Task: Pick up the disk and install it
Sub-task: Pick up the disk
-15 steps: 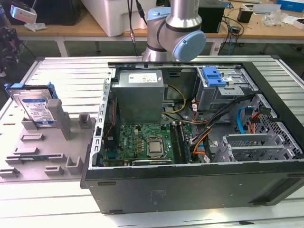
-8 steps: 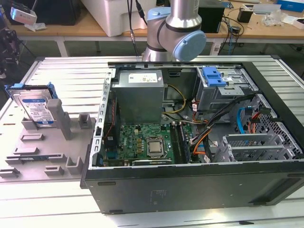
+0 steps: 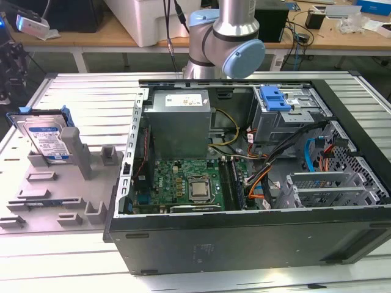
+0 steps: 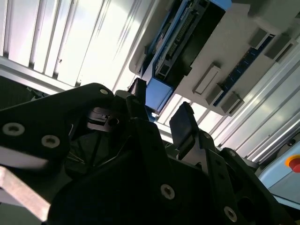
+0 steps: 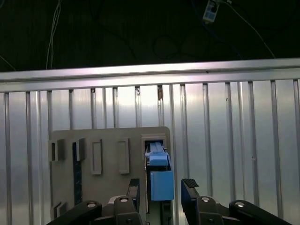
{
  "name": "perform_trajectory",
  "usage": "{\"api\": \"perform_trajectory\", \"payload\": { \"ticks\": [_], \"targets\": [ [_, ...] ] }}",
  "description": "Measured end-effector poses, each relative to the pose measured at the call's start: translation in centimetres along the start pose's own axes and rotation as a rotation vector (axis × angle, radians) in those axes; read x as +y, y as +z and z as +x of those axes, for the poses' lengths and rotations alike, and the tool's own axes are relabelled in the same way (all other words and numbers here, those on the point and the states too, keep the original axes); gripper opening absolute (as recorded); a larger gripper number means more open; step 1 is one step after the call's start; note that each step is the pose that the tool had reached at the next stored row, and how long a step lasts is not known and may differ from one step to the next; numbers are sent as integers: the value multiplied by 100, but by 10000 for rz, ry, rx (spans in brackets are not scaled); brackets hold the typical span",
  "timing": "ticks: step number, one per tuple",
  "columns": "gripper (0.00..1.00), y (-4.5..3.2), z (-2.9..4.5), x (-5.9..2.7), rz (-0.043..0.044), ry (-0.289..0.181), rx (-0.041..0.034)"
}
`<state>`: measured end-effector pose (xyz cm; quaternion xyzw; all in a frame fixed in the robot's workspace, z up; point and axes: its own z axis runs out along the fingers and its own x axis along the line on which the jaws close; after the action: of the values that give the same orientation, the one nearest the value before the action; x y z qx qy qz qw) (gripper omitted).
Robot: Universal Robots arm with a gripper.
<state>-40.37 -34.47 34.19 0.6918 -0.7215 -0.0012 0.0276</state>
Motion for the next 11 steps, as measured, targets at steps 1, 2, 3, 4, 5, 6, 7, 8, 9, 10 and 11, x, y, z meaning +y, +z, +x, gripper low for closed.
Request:
{"api": "perform_trajectory", "payload": {
  "ticks": [1, 2, 3, 4, 5, 6, 7, 8, 9, 10, 11],
  "targets": [
    [48, 17, -1, -1, 1, 0, 0],
    [48, 33, -1, -1, 3, 0, 0],
    [48, 43, -1, -1, 4, 0, 0],
    [48, 51, -1, 0, 8, -1, -1],
    [48, 60, -2, 1, 11, 0, -1],
    [48, 66, -2, 3, 13, 1, 0],
    [48, 70, -2, 5, 15, 0, 0],
    [48, 77, -2, 9, 20, 1, -1],
    [48, 83, -3, 13, 25, 2, -2],
    [48, 87, -3, 15, 28, 2, -2],
    [48, 92, -2, 18, 31, 1, -2]
  ]
}}
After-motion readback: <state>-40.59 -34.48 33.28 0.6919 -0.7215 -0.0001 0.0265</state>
